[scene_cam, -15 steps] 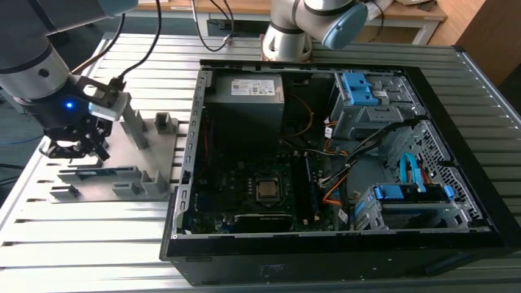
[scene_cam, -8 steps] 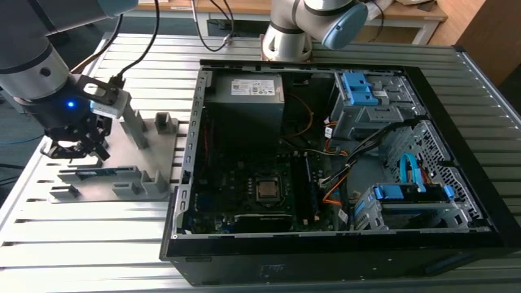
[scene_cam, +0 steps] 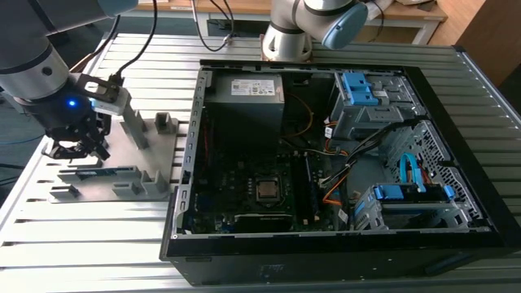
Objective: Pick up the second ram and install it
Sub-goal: 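Pick up the second ram and move it above second insertion slot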
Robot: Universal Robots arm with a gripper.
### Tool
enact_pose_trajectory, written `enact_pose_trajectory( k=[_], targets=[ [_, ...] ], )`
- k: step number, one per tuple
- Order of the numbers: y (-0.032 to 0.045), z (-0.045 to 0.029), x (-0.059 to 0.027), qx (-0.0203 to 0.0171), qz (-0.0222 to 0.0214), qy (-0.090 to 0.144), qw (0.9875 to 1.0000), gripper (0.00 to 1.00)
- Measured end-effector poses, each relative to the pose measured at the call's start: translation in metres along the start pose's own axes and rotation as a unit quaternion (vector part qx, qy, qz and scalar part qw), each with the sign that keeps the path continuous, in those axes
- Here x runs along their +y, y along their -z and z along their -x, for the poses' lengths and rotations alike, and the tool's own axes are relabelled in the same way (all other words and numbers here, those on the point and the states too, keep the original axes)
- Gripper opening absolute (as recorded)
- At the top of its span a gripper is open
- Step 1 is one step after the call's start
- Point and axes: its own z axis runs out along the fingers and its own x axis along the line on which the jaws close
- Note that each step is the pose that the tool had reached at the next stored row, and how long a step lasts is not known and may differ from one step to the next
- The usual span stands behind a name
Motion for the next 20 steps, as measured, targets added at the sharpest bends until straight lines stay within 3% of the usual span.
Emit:
enact_pose_trajectory(
  k=[11, 20],
  targets=[
    [0.0, 0.0, 0.0, -0.0012, 0.0014, 0.039, 0.9992, 0.1],
    [0.0, 0.0, 0.0, -0.0023, 0.0025, 0.072, 0.9974, 0.1]
  ],
)
